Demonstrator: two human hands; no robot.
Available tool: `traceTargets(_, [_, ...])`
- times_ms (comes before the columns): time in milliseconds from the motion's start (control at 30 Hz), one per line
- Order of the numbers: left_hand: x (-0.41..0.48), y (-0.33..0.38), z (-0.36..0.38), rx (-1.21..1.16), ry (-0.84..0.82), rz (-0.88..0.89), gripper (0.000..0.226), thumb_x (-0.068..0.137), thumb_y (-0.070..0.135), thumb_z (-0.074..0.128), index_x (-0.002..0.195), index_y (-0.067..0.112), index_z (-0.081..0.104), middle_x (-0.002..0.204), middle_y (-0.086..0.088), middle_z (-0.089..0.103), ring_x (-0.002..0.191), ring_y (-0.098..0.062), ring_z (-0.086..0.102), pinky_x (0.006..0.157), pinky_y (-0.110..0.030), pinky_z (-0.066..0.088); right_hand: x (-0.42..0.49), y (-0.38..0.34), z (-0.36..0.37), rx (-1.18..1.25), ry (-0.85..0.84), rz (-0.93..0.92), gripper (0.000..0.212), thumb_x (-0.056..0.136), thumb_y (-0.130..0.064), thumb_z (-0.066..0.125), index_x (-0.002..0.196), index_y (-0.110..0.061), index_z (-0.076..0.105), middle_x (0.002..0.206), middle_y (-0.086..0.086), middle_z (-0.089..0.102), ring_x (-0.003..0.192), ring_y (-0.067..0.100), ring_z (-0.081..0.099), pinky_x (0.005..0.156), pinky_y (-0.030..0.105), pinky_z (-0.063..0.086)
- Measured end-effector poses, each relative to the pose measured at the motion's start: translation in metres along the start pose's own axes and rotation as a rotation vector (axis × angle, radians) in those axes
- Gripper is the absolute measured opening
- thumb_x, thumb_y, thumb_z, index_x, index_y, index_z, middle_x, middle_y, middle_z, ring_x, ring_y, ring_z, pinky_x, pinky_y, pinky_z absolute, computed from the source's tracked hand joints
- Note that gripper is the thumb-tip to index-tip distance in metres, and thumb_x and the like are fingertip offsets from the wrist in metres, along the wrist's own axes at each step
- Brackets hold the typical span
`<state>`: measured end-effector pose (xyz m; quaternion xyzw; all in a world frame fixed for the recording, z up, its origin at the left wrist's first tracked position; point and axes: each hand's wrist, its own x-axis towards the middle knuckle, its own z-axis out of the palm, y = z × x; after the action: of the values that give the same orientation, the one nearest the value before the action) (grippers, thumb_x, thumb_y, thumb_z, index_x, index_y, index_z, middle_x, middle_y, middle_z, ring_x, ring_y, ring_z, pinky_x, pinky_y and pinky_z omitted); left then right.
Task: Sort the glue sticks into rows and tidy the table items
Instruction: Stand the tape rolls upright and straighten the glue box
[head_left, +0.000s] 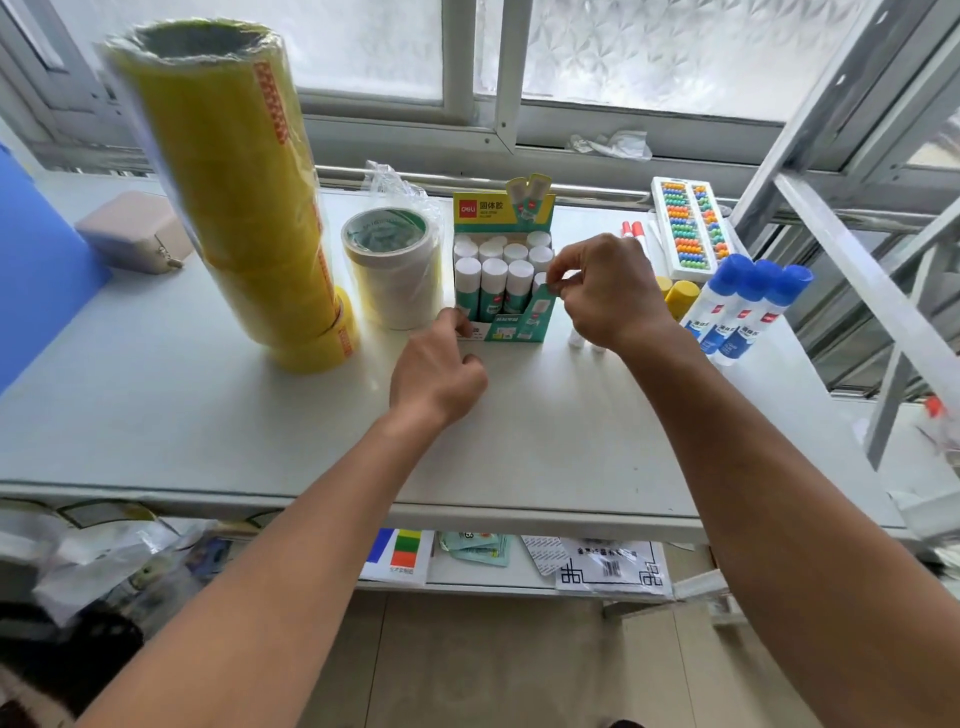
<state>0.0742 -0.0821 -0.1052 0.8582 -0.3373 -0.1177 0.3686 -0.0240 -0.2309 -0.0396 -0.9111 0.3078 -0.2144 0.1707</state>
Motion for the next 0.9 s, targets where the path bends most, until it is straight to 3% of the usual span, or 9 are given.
traceTargets(167, [-0.011,-0.002,0.008,-0.009,-0.007,0.039,0.033,0.081,0.015,0.055,0.113,0.019,0.052,0.087,-0.004,0.059,0.083,-0.028,0.059,0.067,-0.030,0.042,-0.013,0.002,-0.009,-0.007,-0.004,0.010,0.012,0.083,-0.006,0.070,0.090,-0.013,0.078,0.100,0.010,0.075,0.083,0.021,0.067,0.074,0.023,0.047])
traceTargets(267, [-0.015,0.000,0.007,0.019,0.021,0.039,0.031,0.082,0.019,0.057,0.113,0.019,0.052,0.094,-0.007,0.065,0.088,-0.030,0.062,0.069,-0.035,0.050,-0.019,0.001,-0.013,-0.019,-0.016,0.008,0.011,0.085,-0.010,0.071,0.093,-0.013,0.077,0.104,0.010,0.074,0.084,0.019,0.064,0.073,0.023,0.041])
traceTargets(400, [-0.008,0.002,-0.012,0.117,0.457,0.196,0.029,0.082,0.018,0.062,0.110,0.013,0.054,0.104,-0.009,0.064,0.086,-0.033,0.064,0.067,-0.038,0.053,-0.019,-0.005,-0.018,-0.008,0.020,-0.006,0.021,0.082,-0.017,0.076,0.103,-0.014,0.073,0.110,0.009,0.072,0.094,0.025,0.069,0.080,0.024,0.040])
traceTargets(467, [0.005,0.006,-0.031,0.214,0.566,0.261,0.041,0.080,0.017,0.064,0.118,0.011,0.051,0.120,-0.009,0.057,0.097,-0.034,0.061,0.067,-0.041,0.054,-0.016,-0.009,-0.020,-0.005,0.033,-0.006,0.024,0.080,-0.018,0.078,0.103,-0.014,0.073,0.108,0.009,0.073,0.095,0.025,0.069,0.083,0.024,0.039])
traceTargets(533, [0.021,0.008,-0.048,0.297,0.536,0.218,0.053,0.081,0.022,0.067,0.129,0.013,0.048,0.137,-0.006,0.049,0.107,-0.034,0.060,0.071,-0.042,0.054,-0.013,-0.012,-0.022,-0.015,0.023,-0.001,0.027,0.079,-0.019,0.079,0.105,-0.013,0.073,0.106,0.011,0.073,0.097,0.026,0.068,0.083,0.024,0.038])
traceTargets(600, [0.036,0.007,-0.060,0.365,0.431,0.140,0.054,0.084,0.032,0.068,0.131,0.014,0.048,0.141,-0.004,0.049,0.107,-0.036,0.061,0.076,-0.042,0.054,-0.013,-0.014,-0.022,-0.022,0.024,-0.001,0.028,0.079,-0.019,0.079,0.106,-0.012,0.073,0.105,0.012,0.073,0.096,0.026,0.068,0.082,0.024,0.037])
traceTargets(733, [0.051,0.001,-0.068,0.456,0.237,0.120,0.033,0.093,0.035,0.057,0.118,0.013,0.059,0.121,-0.013,0.062,0.104,-0.039,0.061,0.078,-0.040,0.050,-0.013,-0.015,-0.019,-0.014,0.055,-0.002,0.030,0.078,-0.019,0.080,0.106,-0.013,0.073,0.106,0.010,0.073,0.091,0.024,0.070,0.083,0.025,0.042])
traceTargets(900, [0.059,-0.001,-0.068,0.479,0.142,0.161,0.027,0.098,0.030,0.050,0.111,0.008,0.058,0.114,-0.017,0.059,0.104,-0.041,0.058,0.079,-0.042,0.047,-0.016,-0.014,-0.015,0.005,0.070,-0.016,0.029,0.079,-0.018,0.079,0.107,-0.010,0.072,0.110,0.010,0.073,0.090,0.023,0.071,0.089,0.033,0.051])
